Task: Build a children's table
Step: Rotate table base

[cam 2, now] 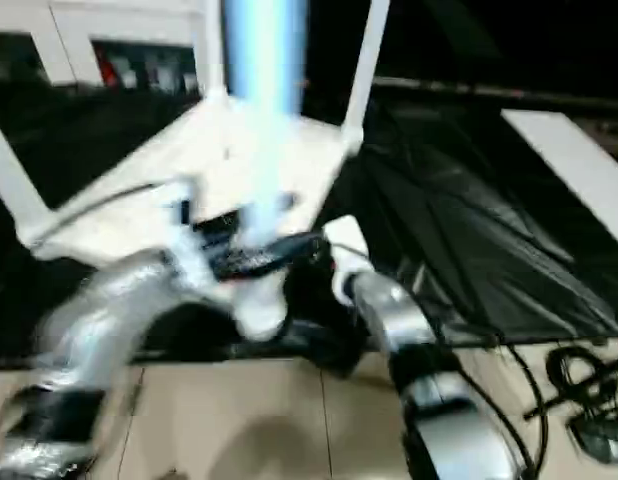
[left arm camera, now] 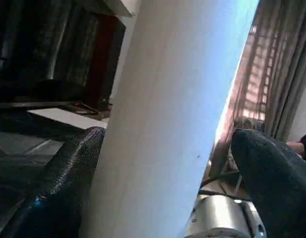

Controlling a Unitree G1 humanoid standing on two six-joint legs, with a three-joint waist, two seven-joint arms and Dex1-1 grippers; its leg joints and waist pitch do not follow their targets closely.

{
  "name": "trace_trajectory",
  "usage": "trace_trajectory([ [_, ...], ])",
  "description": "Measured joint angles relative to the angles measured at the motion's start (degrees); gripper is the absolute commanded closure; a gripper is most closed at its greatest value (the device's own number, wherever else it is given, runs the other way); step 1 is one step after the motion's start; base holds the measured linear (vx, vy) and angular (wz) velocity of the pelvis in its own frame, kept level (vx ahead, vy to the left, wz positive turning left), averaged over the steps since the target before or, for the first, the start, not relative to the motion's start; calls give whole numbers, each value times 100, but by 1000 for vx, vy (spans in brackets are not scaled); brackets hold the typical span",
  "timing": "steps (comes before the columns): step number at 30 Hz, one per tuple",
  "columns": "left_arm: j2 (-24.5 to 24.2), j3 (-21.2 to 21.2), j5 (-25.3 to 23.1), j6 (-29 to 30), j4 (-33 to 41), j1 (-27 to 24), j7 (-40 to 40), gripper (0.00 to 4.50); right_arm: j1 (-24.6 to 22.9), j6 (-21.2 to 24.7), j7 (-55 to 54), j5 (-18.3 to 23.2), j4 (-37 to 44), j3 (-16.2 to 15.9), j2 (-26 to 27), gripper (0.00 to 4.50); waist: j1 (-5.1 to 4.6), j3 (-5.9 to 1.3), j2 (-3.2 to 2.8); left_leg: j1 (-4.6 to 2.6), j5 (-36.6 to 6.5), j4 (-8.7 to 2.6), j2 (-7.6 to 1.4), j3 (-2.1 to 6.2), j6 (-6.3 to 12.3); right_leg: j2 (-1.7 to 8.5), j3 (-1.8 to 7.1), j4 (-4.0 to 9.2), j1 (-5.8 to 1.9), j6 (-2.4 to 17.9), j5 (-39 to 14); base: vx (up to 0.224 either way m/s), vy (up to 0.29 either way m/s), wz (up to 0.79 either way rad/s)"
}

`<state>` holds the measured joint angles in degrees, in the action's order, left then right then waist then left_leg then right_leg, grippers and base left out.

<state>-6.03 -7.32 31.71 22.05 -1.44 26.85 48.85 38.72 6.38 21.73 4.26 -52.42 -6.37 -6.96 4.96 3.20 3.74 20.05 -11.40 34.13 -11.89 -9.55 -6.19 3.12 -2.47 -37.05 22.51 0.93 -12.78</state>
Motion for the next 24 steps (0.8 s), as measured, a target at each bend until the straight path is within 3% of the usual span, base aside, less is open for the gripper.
trace_trajectory([
  [5,451,-73,-582,-786,-1213,753,-226,5,258,-415,48,53,-636,283,-26,75,-36,9,-20,18,8,5,0,-9,18,3,5,-2,28,2,22,0,0,0],
  [8,560,-162,-982,-1262,-2016,1209,-573,5,403,-605,-150,52,-866,432,-70,75,-57,27,-65,8,18,5,0,-9,27,3,5,0,37,6,39,0,0,0],
  [15,629,-321,-1893,-2415,-3856,2226,-1298,5,363,-1037,-225,367,-228,968,-505,75,-9,26,-206,6,55,15,3,-15,86,7,11,4,35,5,64,0,0,0],
  [20,351,-240,-2243,-2994,-4674,2592,-1772,5,-169,-1073,-87,491,522,1201,-884,75,-42,24,-228,-5,54,12,4,-13,78,4,10,2,10,3,77,0,0,0],
  [24,256,-151,-2474,-3270,-5337,2784,-2297,5,-806,-815,36,564,1263,1246,-905,75,-30,38,-252,6,62,14,5,-12,72,6,9,9,24,1,105,0,0,0],
])
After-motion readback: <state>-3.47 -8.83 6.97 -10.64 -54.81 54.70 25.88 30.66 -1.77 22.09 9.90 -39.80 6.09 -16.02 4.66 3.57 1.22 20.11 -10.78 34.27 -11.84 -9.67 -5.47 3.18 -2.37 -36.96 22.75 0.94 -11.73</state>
